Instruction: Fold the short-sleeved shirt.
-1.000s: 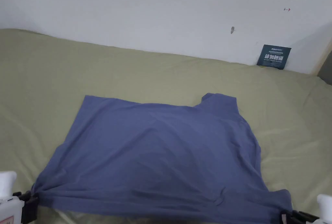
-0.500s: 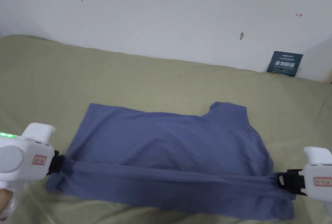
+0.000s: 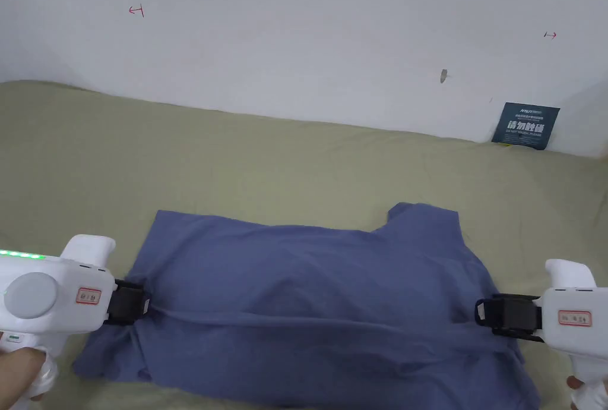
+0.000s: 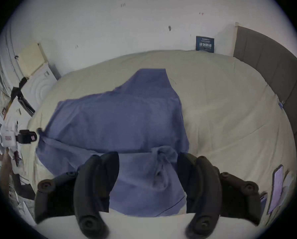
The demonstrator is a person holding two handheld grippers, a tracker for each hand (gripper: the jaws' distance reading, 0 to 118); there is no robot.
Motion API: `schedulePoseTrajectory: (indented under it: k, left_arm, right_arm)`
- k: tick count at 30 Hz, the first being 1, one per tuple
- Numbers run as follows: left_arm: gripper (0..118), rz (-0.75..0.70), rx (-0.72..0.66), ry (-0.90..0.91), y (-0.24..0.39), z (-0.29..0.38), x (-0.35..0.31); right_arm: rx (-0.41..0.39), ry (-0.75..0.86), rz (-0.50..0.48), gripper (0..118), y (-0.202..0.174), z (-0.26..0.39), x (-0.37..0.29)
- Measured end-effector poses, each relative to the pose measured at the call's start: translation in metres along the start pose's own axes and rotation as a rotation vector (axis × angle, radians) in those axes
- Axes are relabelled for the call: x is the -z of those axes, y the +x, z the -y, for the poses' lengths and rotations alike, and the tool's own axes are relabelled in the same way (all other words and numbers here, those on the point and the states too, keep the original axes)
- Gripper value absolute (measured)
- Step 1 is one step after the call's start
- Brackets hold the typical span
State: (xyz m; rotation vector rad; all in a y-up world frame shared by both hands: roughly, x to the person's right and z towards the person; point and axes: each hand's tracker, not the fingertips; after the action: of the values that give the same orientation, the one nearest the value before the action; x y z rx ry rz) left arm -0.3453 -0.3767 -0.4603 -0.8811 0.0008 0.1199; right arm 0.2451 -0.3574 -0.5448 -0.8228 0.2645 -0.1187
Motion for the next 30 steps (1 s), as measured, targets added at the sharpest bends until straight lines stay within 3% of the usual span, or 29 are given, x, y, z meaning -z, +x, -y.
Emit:
schedulePoseTrajectory:
  k: [2,6,10,11,12,13,14,16,20,24,27,30]
  left_arm:
    - [62,-0.018,-0.021,0.089,0.002,0.007,-0.021]
    - [62,-0.024,-0.100,0.259,0.015,0.029,-0.071]
    - [59,-0.101,-0.120,0.432,0.046,0.083,-0.118]
    - [52,-0.159,-0.131,0.463,0.052,0.101,-0.124]
    - [27,-0.196,-0.151,0.483,0.058,0.116,-0.130]
    - [2,-0.211,-0.157,0.482,0.062,0.133,-0.135]
    - [0,-0.219,-0.168,0.455,0.066,0.147,-0.136]
    - [0,-0.208,-0.183,0.432,0.065,0.173,-0.138]
    - [0,-0.224,-0.186,0.317,0.054,0.183,-0.123]
    - [0,-0.169,-0.227,0.213,0.037,0.147,-0.090]
    - [0,-0.142,-0.162,0.093,0.029,0.111,-0.057]
    - [26,-0.155,-0.113,0.090,0.026,0.087,-0.030]
  right_arm:
    - [-0.037,0.068,0.004,74,-0.011,0.011,-0.020]
    - [-0.198,0.207,0.142,74,-0.053,0.048,-0.071]
    - [-0.208,0.335,0.226,72,-0.085,0.100,-0.110]
    - [-0.195,0.336,0.218,71,-0.090,0.115,-0.117]
    - [-0.180,0.328,0.200,55,-0.093,0.125,-0.122]
    - [-0.142,0.308,0.157,19,-0.095,0.138,-0.126]
    - [-0.134,0.279,0.143,1,-0.094,0.147,-0.127]
    - [-0.125,0.274,0.207,0,-0.101,0.164,-0.132]
    - [-0.112,0.237,0.178,0,-0.095,0.181,-0.128]
    - [-0.054,0.212,0.162,0,-0.085,0.175,-0.118]
    - [-0.052,0.207,0.172,0,-0.080,0.164,-0.112]
    - [-0.060,0.194,0.179,0,-0.074,0.158,-0.107]
